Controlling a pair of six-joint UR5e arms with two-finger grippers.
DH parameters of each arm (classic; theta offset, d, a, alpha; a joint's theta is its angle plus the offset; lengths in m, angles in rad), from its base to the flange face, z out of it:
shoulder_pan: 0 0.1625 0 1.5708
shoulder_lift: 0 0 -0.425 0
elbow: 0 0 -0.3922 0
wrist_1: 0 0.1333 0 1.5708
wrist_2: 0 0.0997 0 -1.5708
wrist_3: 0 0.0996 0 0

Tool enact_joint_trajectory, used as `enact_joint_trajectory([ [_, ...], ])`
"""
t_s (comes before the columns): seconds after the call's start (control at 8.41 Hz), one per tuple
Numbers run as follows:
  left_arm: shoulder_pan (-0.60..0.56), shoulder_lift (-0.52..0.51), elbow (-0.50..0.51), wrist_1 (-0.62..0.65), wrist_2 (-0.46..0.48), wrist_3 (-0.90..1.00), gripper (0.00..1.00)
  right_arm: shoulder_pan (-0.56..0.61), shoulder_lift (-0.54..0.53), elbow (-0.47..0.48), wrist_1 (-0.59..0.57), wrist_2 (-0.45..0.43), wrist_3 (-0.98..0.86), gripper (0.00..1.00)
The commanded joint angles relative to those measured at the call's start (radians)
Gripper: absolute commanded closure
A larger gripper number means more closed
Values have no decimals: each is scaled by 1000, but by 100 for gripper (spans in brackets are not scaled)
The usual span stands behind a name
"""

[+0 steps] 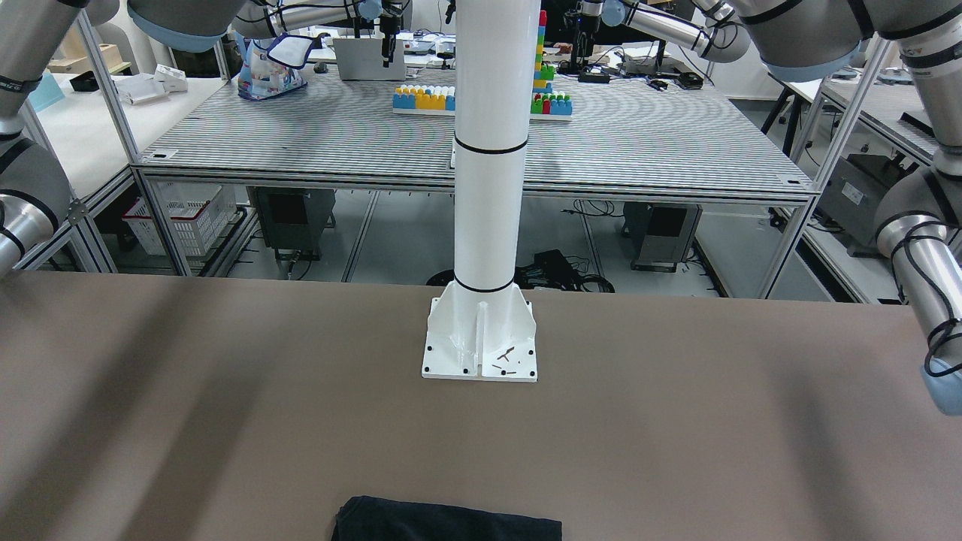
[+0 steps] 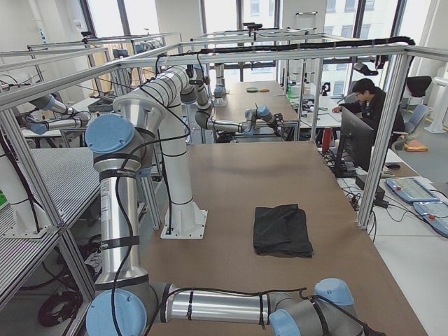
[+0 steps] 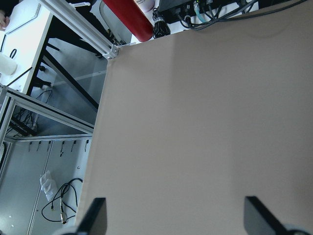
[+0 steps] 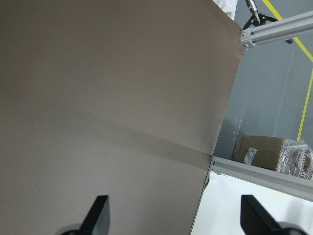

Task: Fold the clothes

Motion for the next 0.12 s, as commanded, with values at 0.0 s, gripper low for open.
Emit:
enact_joint_trajectory([
  [0.0,-9,32,46,-74,1,30,0,0,-2,0,-1,1,1,6],
])
